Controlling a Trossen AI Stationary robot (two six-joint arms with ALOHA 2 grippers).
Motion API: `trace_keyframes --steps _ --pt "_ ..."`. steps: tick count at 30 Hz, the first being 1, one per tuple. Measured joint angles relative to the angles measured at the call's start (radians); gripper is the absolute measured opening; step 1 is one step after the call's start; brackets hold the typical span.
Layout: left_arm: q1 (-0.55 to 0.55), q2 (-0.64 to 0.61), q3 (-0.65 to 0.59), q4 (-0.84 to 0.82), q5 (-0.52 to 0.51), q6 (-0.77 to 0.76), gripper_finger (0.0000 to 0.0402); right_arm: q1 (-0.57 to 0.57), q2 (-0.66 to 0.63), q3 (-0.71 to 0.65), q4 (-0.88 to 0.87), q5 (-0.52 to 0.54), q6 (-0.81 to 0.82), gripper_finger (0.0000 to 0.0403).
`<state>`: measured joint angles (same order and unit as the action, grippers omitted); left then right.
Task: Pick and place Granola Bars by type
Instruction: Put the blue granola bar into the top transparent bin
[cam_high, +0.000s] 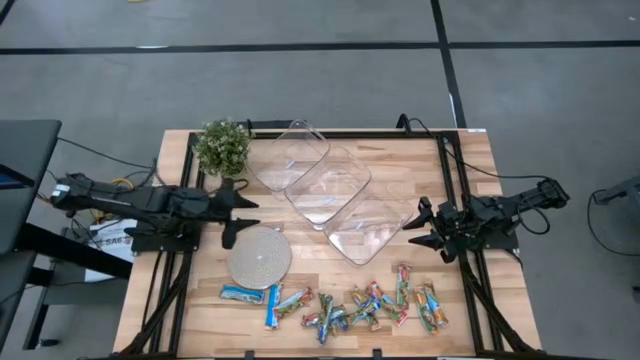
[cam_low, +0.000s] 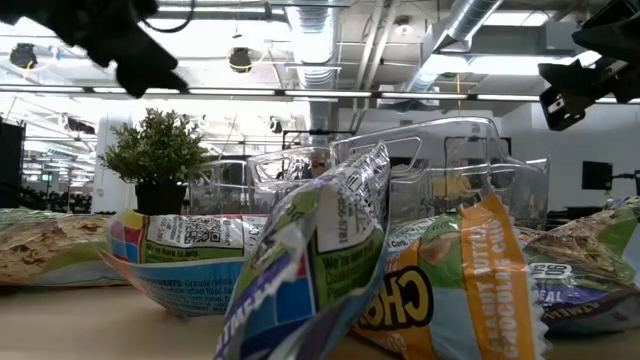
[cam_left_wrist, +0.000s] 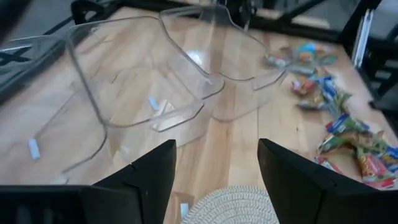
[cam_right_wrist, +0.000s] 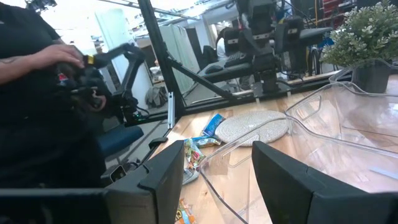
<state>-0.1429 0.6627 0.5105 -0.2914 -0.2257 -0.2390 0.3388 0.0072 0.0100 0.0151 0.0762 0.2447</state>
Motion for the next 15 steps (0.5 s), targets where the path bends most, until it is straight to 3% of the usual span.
trace_keyframes --steps 8,15 --pt "-0.05 0.3 0.229 -0.105 -0.004 0.108 0.0219 0.0 0.0 0.0 0.0 0.0 0.0 0.0184" --pt "-0.109 0.482 0.365 -0.226 -0.003 0.193 0.0219 0.0 0.0 0.0 0.0 0.0 0.0 0.0184"
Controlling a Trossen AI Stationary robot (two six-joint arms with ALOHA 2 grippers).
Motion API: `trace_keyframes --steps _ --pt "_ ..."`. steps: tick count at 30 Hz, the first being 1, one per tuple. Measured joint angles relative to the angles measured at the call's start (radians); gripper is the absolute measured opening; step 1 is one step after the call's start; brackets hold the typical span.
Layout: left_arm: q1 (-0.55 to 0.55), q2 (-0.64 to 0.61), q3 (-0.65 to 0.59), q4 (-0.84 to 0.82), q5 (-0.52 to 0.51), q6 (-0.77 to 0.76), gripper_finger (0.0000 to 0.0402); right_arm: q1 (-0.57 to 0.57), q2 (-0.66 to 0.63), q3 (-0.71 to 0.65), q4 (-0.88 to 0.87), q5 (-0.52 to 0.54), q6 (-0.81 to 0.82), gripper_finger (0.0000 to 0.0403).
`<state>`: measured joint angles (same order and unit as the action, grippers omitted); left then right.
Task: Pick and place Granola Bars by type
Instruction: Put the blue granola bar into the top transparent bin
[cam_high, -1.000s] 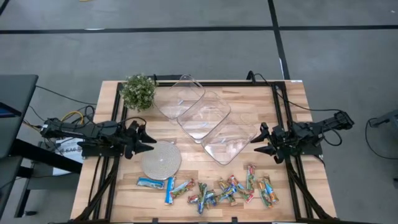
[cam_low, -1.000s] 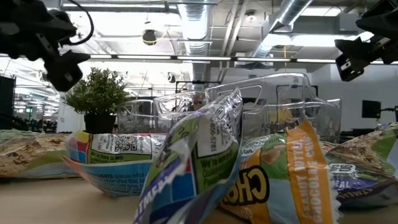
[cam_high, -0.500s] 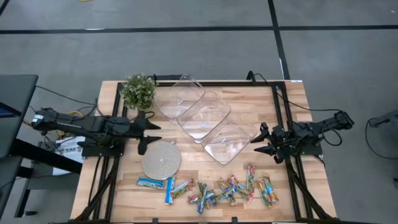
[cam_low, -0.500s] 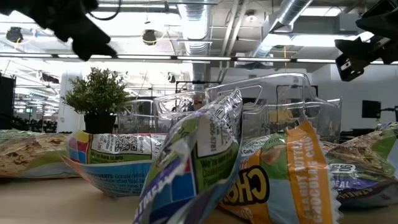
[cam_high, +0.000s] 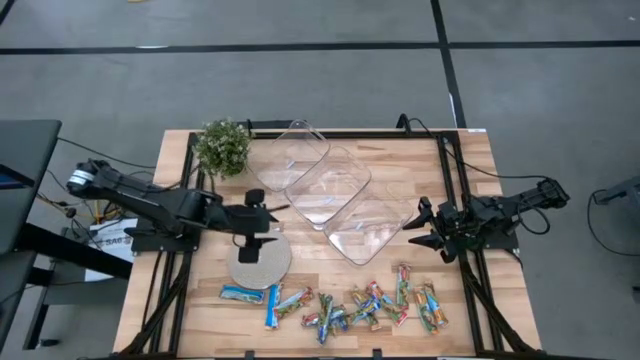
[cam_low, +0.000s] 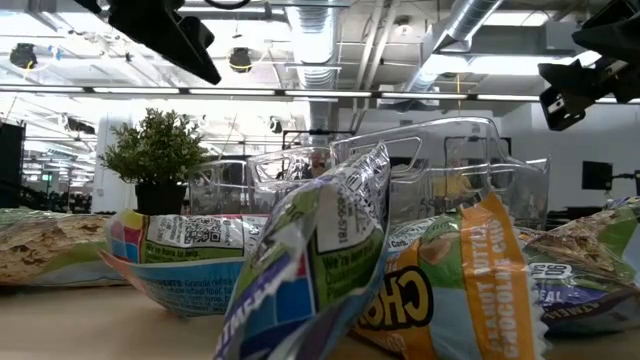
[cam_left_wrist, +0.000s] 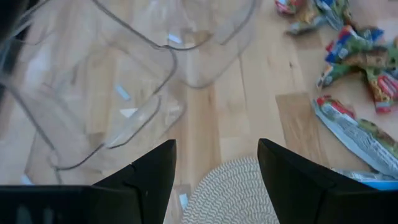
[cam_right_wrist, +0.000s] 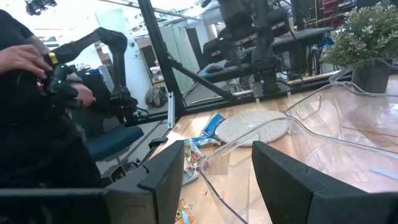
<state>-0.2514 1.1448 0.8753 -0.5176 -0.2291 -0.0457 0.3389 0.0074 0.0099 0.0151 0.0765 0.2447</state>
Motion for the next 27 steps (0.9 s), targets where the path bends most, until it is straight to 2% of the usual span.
trace_keyframes --steps 5,10,16,22,27 --pt "-0.032 0.048 0.013 -0.043 0.012 -0.012 0.0219 0.0 0.0 0.0 0.0 0.0 0.0 0.0184" --pt "-0.096 0.083 0.014 -0.18 0.042 -0.091 0.0219 0.0 0.0 0.0 0.0 0.0 0.0 0.0184" --pt "-0.2 0.138 0.014 -0.312 0.186 -0.224 0.0219 0.0 0.0 0.0 0.0 0.0 0.0 0.0184" --pt "-0.313 0.175 0.014 -0.32 0.399 -0.356 0.0219 0.0 0.0 0.0 0.0 0.0 0.0 0.0184" --pt "-0.396 0.203 0.014 -0.321 0.433 -0.466 0.0219 0.0 0.0 0.0 0.0 0.0 0.0 0.0184"
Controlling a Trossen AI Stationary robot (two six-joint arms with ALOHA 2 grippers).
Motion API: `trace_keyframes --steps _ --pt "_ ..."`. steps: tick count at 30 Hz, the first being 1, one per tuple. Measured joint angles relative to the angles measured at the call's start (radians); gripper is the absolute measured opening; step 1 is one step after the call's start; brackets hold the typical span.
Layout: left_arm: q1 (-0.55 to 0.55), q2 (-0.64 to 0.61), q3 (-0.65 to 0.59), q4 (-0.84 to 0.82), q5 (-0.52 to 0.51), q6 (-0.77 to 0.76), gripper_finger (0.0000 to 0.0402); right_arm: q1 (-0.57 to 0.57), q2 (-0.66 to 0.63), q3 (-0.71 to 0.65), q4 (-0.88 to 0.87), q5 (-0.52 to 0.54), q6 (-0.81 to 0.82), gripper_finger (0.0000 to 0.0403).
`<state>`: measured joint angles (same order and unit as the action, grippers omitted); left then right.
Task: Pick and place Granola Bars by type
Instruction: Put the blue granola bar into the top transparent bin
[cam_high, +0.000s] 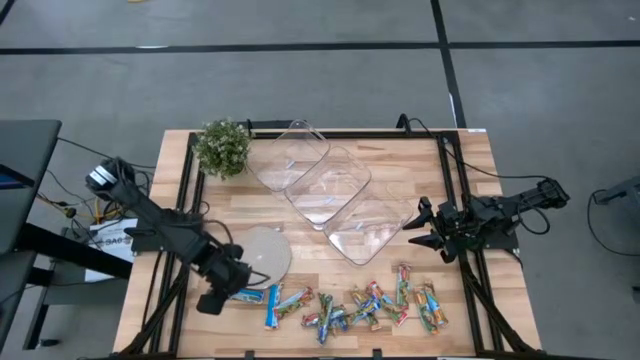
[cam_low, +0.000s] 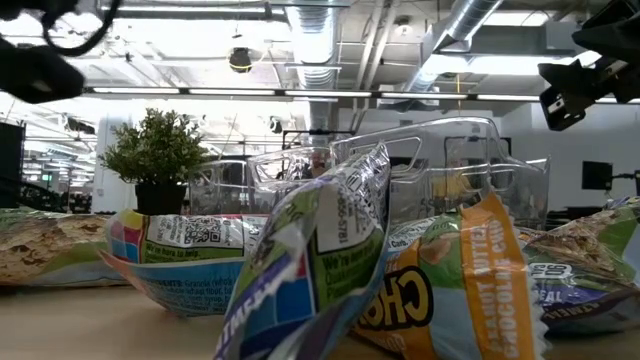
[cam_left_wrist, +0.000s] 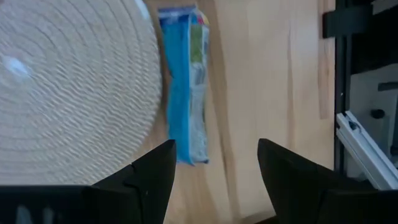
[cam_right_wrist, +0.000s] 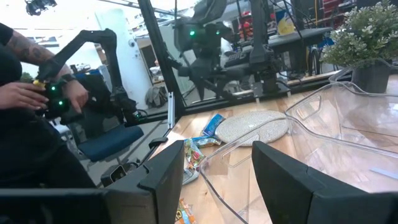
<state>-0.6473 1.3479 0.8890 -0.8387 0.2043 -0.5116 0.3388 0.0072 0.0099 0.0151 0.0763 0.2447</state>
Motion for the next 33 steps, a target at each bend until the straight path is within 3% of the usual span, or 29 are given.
trace_keyframes --steps 8,26,33 --pt "-0.027 0.063 0.0 0.028 -0.017 -0.086 0.0219 0.0 0.0 0.0 0.0 0.0 0.0 0.0184" --pt "-0.029 0.267 -0.001 0.136 -0.034 -0.086 0.0219 0.0 0.0 0.0 0.0 0.0 0.0 0.0184" --pt "-0.027 0.277 -0.002 0.146 -0.117 -0.111 0.0219 0.0 0.0 0.0 0.0 0.0 0.0 0.0184"
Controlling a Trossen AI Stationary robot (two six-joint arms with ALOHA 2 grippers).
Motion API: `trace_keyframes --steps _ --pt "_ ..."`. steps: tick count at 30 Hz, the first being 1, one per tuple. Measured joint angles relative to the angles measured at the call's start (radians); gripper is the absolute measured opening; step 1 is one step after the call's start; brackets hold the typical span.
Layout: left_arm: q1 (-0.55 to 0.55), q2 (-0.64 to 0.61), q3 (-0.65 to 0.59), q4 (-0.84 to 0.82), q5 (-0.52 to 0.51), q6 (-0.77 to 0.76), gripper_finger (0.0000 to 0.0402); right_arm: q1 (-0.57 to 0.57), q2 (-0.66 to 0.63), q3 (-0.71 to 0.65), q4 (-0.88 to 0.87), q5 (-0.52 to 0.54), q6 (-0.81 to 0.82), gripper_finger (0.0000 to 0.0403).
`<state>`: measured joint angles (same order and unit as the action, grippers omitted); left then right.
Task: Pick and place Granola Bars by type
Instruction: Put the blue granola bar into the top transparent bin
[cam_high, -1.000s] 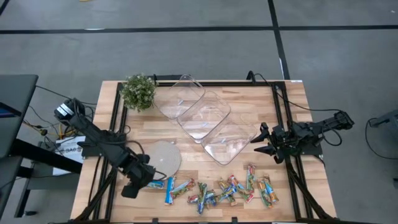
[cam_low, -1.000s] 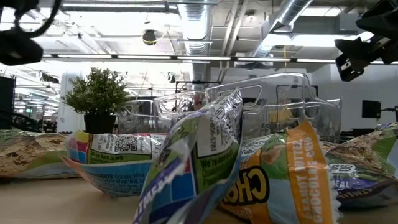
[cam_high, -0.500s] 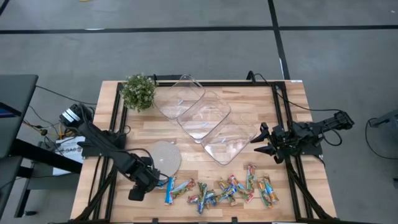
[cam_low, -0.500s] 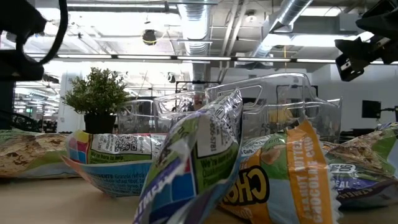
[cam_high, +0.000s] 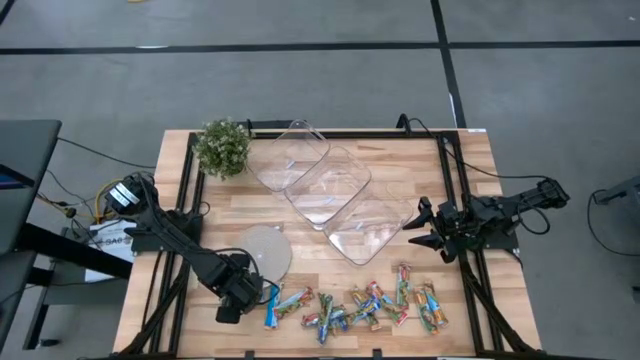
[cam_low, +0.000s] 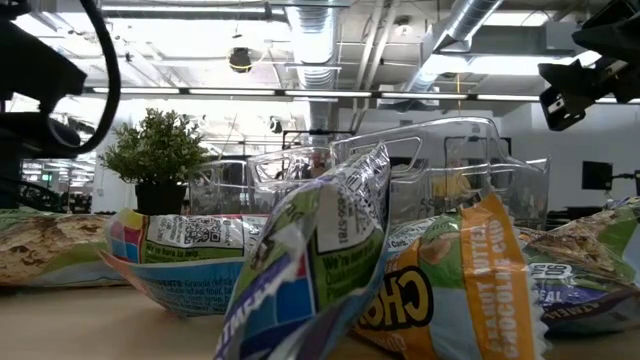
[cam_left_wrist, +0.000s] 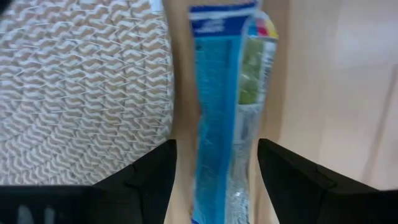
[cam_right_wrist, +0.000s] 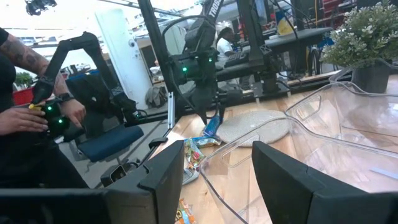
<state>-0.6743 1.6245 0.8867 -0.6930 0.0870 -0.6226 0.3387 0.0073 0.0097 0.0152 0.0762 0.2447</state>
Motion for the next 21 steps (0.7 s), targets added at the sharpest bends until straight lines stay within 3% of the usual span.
trace_keyframes --steps 8,13,21 --pt "0.001 -0.007 -0.069 0.148 0.012 -0.119 0.0219 0.0 0.0 0.0 0.0 0.0 0.0 0.0184" --pt "0.001 -0.006 -0.072 0.151 0.001 -0.133 0.0215 0.0 0.0 0.0 0.002 0.0 0.0 0.0184" --pt "0.002 -0.004 -0.073 0.139 -0.005 -0.126 0.0132 0.0 0.0 0.0 0.005 0.001 0.0 0.0184"
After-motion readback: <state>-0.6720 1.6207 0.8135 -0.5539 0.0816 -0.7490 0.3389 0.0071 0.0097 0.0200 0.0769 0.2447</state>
